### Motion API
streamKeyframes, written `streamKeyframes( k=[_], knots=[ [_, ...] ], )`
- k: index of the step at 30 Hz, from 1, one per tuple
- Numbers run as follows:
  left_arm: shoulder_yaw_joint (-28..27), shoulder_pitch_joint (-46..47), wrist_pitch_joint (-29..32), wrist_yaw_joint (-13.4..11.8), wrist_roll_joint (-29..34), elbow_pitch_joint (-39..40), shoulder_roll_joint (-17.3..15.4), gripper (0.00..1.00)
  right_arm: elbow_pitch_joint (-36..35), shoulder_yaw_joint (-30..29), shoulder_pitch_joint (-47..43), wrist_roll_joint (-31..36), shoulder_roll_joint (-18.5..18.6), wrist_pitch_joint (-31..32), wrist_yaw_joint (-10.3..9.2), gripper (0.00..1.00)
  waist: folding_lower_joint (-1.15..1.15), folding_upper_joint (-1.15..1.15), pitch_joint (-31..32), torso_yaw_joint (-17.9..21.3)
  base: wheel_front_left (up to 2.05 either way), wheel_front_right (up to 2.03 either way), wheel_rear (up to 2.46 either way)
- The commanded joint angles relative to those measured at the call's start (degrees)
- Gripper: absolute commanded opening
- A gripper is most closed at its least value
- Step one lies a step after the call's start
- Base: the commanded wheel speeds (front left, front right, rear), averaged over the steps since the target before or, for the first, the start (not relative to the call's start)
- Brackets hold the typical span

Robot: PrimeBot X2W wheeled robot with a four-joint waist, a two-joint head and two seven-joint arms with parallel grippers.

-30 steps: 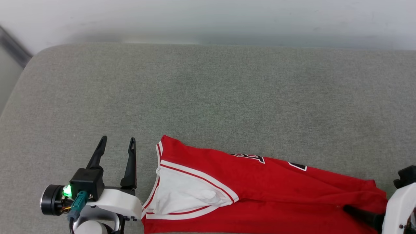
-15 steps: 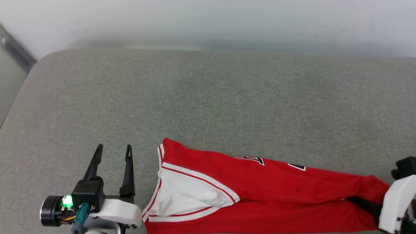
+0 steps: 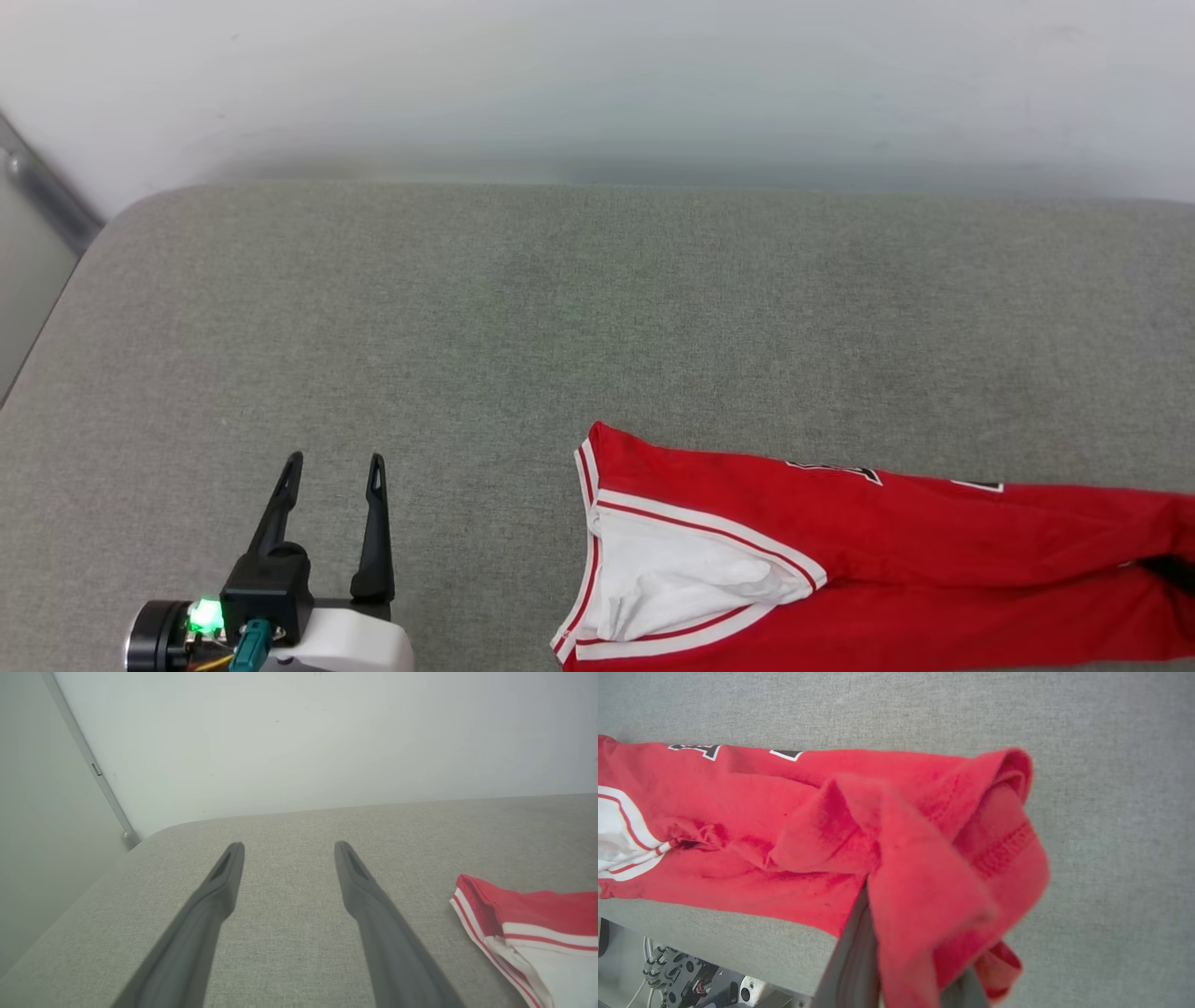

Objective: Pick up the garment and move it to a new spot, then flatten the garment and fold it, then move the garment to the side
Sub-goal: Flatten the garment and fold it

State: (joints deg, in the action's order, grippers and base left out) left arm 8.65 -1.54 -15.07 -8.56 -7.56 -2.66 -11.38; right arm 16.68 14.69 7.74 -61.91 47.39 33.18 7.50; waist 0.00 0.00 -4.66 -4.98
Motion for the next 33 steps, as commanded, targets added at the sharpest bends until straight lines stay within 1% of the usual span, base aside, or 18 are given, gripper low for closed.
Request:
streamKeyframes(
  k=[1, 4, 8, 12, 17, 24, 29, 30, 33],
  knots=[
    [-0.52, -0.86, -0.13, 0.33, 0.56, -0.09, 0.51, 1.00, -0.89, 0.08, -0.75, 0.17, -0.17, 0.61, -0.02, 0.00, 0.00, 0.00, 0.40, 0.03, 0.00, 0.00, 0.00],
    [-1.22, -1.50, -0.13, 0.97, 1.39, -0.14, 1.30, 1.00, -3.71, 0.82, -1.05, 0.42, -0.86, 2.28, -0.01, 0.00, 0.00, 0.00, 0.96, 0.09, 0.00, 0.00, 0.00],
    [-2.17, -2.10, -0.13, 1.95, 2.18, -0.12, 2.47, 1.00, -9.21, 2.07, -0.86, 1.03, -2.98, 4.44, -0.01, 0.00, 0.00, 0.00, 1.30, 0.26, 0.00, 0.00, 0.00],
    [-3.03, -2.57, -0.13, 2.79, 2.93, 0.19, 3.52, 1.00, -14.58, 3.84, 0.79, 2.27, -5.91, 6.91, -0.01, 0.00, 0.00, 0.00, 0.93, 0.20, 0.00, 0.00, 0.00],
    [-4.05, -2.06, -0.13, 3.55, 3.47, 0.29, 4.47, 1.00, -17.59, 7.03, 4.64, 5.30, -10.19, 9.64, -0.01, 0.00, 0.00, 0.00, -0.21, -0.11, 0.00, 0.00, 0.00],
    [-4.78, -0.39, -0.13, 4.82, 4.17, 0.02, 5.65, 1.00, -15.08, 15.60, 13.69, 9.89, -17.78, 11.11, -0.01, 0.00, 0.00, 0.00, -2.43, -0.81, 0.00, 0.00, 0.00],
    [-5.05, 0.78, -0.13, 5.44, 4.56, -0.08, 6.25, 1.00, -9.95, 23.18, 19.84, 12.77, -22.89, 11.09, -0.01, 0.00, 0.00, 0.00, -4.15, -1.49, 0.00, 0.00, 0.00],
    [-5.05, 0.78, -0.13, 5.44, 4.56, -0.08, 6.25, 1.00, -9.95, 23.18, 19.84, 12.77, -22.89, 11.09, -0.01, 0.00, 0.00, 0.00, -4.15, -1.49, 0.00, 0.00, 0.00],
    [-4.97, 1.27, -0.13, 5.89, 4.79, -0.27, 6.69, 1.00, -4.91, 26.92, 22.87, 15.15, -25.38, 9.43, -0.01, 0.00, 0.00, 0.00, -5.15, -2.05, 0.00, 0.00, 0.00]
  ],
)
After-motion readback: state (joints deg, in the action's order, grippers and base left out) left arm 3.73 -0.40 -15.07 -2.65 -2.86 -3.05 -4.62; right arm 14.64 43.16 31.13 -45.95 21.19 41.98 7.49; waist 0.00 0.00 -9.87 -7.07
